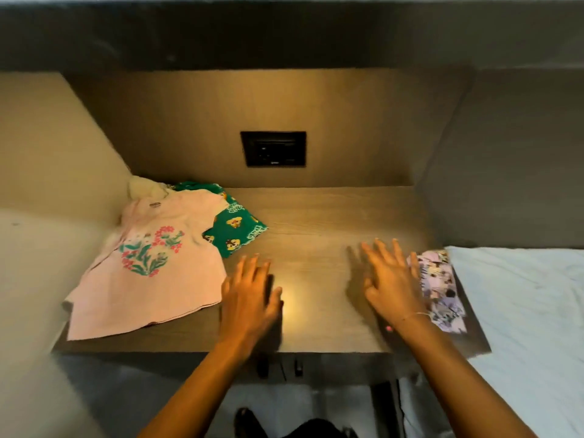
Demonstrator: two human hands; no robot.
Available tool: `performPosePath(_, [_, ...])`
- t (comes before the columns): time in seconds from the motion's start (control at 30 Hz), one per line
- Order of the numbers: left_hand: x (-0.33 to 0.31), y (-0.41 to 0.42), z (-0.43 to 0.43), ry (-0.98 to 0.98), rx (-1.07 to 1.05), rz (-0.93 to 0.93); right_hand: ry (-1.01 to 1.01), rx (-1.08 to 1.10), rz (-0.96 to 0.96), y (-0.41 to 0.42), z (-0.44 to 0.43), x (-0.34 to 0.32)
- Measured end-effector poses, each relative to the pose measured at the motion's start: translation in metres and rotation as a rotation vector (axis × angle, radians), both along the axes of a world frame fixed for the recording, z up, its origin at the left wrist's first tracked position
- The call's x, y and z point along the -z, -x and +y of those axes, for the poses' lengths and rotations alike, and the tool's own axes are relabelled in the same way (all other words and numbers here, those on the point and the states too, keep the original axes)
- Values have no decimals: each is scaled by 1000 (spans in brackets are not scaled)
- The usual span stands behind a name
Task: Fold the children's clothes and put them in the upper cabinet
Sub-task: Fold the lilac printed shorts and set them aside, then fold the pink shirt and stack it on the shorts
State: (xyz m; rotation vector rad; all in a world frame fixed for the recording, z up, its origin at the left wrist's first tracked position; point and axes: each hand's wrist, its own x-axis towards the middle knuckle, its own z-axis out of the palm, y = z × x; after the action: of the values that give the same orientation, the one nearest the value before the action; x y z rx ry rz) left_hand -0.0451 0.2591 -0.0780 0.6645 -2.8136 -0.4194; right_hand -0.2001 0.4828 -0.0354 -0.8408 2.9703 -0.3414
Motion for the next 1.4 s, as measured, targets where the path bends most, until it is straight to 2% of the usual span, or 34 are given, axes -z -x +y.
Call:
performPosePath(0.1, [4,-40,-42,16,-213,-74,-209,-83,-23,-13,-72,-2])
performPosePath(0.17, [7,-54,-55,0,-251,-124,-205,-186,-98,-20,-115,0])
performPosePath(0.23, [7,-61,-63,20,-252,-114,-136,-385,-160,-26,-159,4])
performPosePath(0.3, [5,-63,-67,26,-249,-48,-114,-570,-174,-32,-202,9])
performPosePath(0.4, [0,-70,-70,-18,-254,83,-128,-684,-145,-33,-254,16])
performPosePath(0.53, [-17,-92,-77,-266,-318,381,-127,-760,-61,-27,-293,21])
performPosePath(0.67, [-51,-115,-90,-348,-324,659,-46,-674,40,-24,-324,21])
performPosePath(0.87, [-84,-139,-97,-391,-300,722,109,-501,50,-31,-363,22])
performPosePath(0.93, [-97,-145,-102,-373,-340,780,296,-387,-26,-28,-366,18])
performPosePath(1.03, [-123,-153,-115,-341,-415,907,784,-256,-256,-23,-351,-13])
performPosePath(1.13, [-149,-161,-131,-324,-481,1016,1012,-362,-263,-14,-305,-61])
performPosePath(1.2, [-161,-162,-144,-388,-523,1040,1034,-472,-207,-2,-266,-85])
performPosePath(1.27, [-170,-150,-160,-484,-511,984,980,-501,-130,14,-232,-104])
performPosePath(1.4, [-173,-72,-190,-643,-417,738,760,-332,-53,51,-200,-125])
